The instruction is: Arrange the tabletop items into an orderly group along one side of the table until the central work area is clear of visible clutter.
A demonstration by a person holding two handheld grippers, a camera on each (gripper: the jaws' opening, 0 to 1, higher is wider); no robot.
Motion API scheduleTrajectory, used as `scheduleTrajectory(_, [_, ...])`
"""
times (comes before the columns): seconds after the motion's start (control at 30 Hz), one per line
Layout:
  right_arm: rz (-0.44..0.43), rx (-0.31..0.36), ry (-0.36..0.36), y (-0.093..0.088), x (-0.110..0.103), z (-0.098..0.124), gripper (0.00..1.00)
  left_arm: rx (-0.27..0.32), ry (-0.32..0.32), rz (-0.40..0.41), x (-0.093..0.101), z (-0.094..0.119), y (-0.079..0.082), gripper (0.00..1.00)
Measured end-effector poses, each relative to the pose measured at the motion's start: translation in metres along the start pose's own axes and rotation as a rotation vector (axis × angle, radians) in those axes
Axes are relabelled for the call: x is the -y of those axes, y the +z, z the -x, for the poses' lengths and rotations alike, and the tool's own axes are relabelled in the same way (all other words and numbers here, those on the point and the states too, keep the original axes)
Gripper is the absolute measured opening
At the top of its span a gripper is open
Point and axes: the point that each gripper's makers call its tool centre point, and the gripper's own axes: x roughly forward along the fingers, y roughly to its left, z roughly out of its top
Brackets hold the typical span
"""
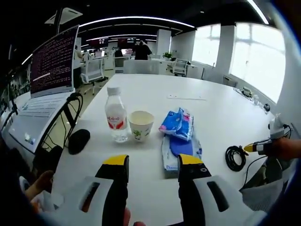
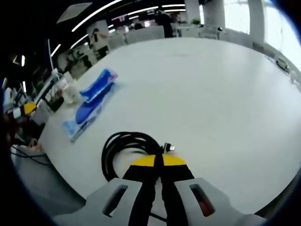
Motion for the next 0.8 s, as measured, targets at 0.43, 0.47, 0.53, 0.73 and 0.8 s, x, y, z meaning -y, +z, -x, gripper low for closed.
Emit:
scheduleTrajectory(0.43, [-0.003, 0.003, 0.002, 0.0, 0.002, 0.0, 0.0, -0.016, -0.012, -0.007, 0.011, 0.001, -0.007, 0.39])
scheduleTrajectory(0.47, [-0.004, 0.002, 0.005, -0.001, 0.001, 0.0, 0.0, -0.018, -0.016, -0.006, 0.013, 0.001, -0.008, 0.39])
scheduleTrajectory(0.53, [0.002, -0.003, 0.007, -0.002, 0.0, -0.001, 0.0, -0.02, -0.021, -0.004, 0.014, 0.0, -0.009, 0.39])
scheduleTrajectory(0.73, [0.023, -0.009, 0.019, 0.001, -0.003, -0.003, 0.0, -0.03, -0.042, -0.015, 0.023, 0.0, -0.013, 0.39])
scheduleTrajectory(0.8, [0.023, -0.01, 0.017, 0.002, -0.002, -0.006, 0.0, -0.035, -0.047, -0.018, 0.026, 0.0, -0.014, 0.39])
